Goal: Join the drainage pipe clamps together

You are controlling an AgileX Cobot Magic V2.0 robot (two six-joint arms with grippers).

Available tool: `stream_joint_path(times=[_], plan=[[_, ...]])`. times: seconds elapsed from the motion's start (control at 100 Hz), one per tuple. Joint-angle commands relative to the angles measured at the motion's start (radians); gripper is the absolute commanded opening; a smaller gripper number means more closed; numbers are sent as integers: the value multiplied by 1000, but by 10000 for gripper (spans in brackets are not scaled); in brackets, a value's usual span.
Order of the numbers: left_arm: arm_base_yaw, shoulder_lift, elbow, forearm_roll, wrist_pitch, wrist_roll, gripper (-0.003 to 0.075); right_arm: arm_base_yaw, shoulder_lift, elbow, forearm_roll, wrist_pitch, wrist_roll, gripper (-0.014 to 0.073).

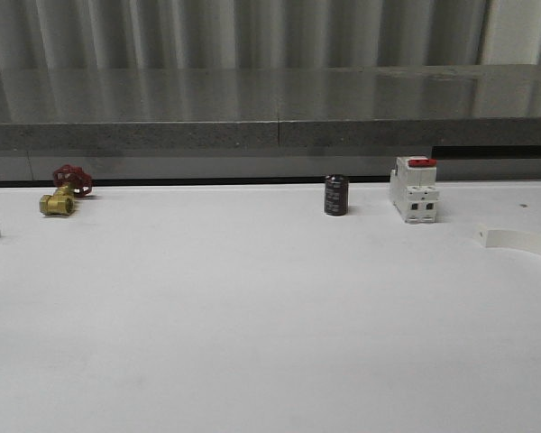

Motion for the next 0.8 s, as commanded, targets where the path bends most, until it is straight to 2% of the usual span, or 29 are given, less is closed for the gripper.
stream_joint_path(times=[0.0,0.18,0.34,0.54,0.79], plan=[[-1,-25,45,1,-83,-1,-21,-1,-18,-19,2,-87,-2,-65],[-1,-25,45,1,-112,-1,-21,-1,-18,-19,2,-87,-2,-65],[-1,-25,32,1,-233,-1,-21,-1,-18,-19,2,-87,-2,-65],[-1,-6,-103,54,-38,-1,-21,-1,-18,-19,2,-87,-2,-65],[-1,141,-276,36,145,-7,-21,-1,-18,-19,2,-87,-2,-65]])
